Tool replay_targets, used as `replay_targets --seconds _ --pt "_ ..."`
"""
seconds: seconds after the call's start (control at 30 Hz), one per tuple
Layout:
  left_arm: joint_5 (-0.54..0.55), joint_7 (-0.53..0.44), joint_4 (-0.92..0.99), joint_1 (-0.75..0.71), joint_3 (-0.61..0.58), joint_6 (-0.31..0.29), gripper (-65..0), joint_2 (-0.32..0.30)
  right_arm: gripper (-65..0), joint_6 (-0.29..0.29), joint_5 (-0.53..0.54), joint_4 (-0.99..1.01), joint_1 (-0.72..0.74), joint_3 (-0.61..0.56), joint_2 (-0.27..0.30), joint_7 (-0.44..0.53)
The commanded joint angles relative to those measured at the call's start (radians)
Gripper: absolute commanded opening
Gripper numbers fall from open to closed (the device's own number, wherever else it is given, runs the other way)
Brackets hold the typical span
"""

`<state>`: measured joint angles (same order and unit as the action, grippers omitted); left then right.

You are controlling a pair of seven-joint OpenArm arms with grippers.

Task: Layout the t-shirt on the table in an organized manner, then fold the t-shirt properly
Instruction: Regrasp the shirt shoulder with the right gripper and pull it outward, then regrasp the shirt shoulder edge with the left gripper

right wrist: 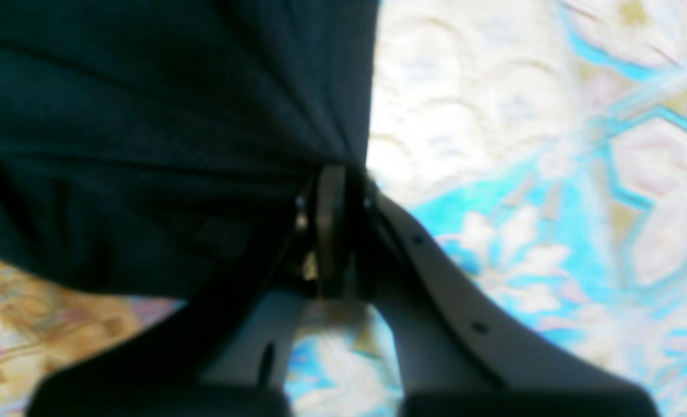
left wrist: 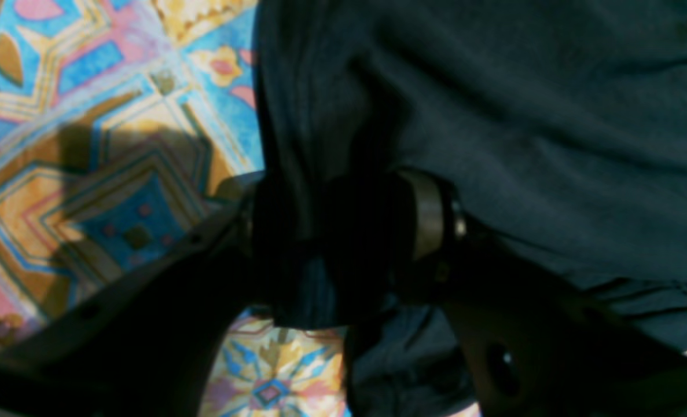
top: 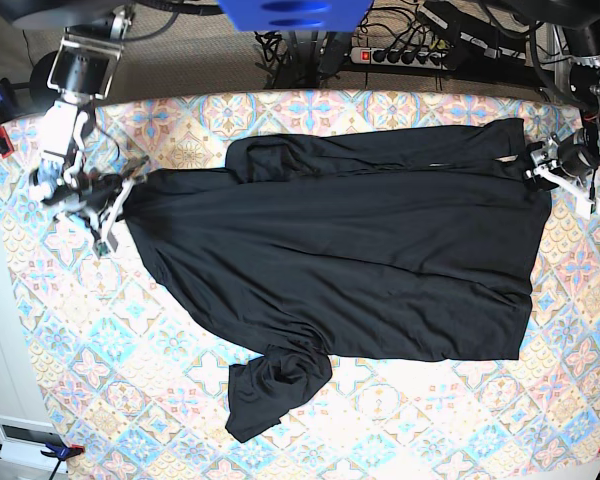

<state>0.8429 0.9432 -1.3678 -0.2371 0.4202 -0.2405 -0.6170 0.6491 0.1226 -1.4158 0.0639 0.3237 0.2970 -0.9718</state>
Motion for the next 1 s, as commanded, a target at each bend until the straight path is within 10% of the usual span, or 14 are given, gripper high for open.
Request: replay_targets --seconds 0.0,0.77,0.97 --pt "0.011 -0.008 -0.015 0.009 0.007 -0.006 -36.1 -0.025 -65.0 -0.012 -0.014 -0.013 0.04 0.007 0.02 0.014" --pt "-0.001 0.046 -0.333 -0.29 0.01 -0.087 -36.1 -0.16 -65.0 -0.012 -0.159 -0.018 0.115 0.009 0.018 0.015" --pt "-0.142 0.046 -0.382 -0.305 -0.076 -0.087 -36.1 -0.132 -65.0 -0.012 -0.159 -0.02 0.113 0.009 0.018 0.043"
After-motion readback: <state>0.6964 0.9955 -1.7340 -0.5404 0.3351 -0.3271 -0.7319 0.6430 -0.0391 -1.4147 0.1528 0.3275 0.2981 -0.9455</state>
